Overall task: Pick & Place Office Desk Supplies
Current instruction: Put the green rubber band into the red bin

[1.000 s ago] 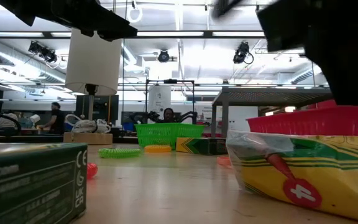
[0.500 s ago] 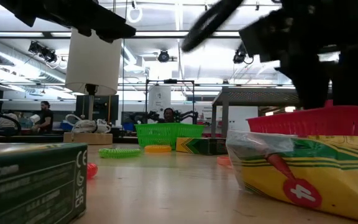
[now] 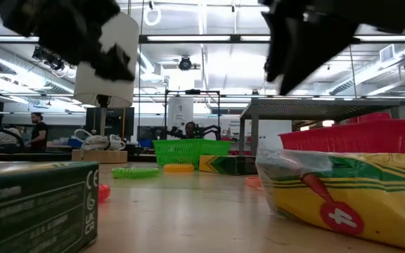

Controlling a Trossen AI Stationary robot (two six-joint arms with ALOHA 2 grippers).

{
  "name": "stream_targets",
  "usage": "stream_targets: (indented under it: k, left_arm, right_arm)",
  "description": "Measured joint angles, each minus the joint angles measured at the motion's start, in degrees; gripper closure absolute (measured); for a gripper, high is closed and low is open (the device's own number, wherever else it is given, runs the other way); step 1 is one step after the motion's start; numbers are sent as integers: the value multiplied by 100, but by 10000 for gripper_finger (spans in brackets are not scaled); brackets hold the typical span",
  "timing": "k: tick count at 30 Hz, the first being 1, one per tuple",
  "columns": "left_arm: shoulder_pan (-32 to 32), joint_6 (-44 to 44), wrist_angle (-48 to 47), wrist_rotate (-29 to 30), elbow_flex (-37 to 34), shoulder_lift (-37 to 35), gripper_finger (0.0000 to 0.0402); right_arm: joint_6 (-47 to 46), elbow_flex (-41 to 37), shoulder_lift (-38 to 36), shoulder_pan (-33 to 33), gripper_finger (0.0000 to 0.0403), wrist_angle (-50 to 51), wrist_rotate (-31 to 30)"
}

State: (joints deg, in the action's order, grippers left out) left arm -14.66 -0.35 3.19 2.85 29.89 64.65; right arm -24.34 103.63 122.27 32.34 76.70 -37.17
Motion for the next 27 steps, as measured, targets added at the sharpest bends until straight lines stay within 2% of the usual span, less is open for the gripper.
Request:
stream_targets:
  k: [7, 13, 18, 27]
  left_arm:
    - [-190, -414, 383, 7, 43, 1484, 145]
    - [-195, -401, 558, 47, 248, 2286, 145]
    - [-378, -60, 485, 221, 598, 2850, 145]
    - [-704, 382, -689, 1289, 1499, 3563, 146]
  right_arm:
    - [-122, 2, -42, -10, 181, -229, -1277]
    - [-352, 2, -42, -36, 176, -220, -1967]
    - [-424, 2, -42, -33, 177, -179, -1999]
    - [-503, 2, -42, -4, 177, -149, -1987]
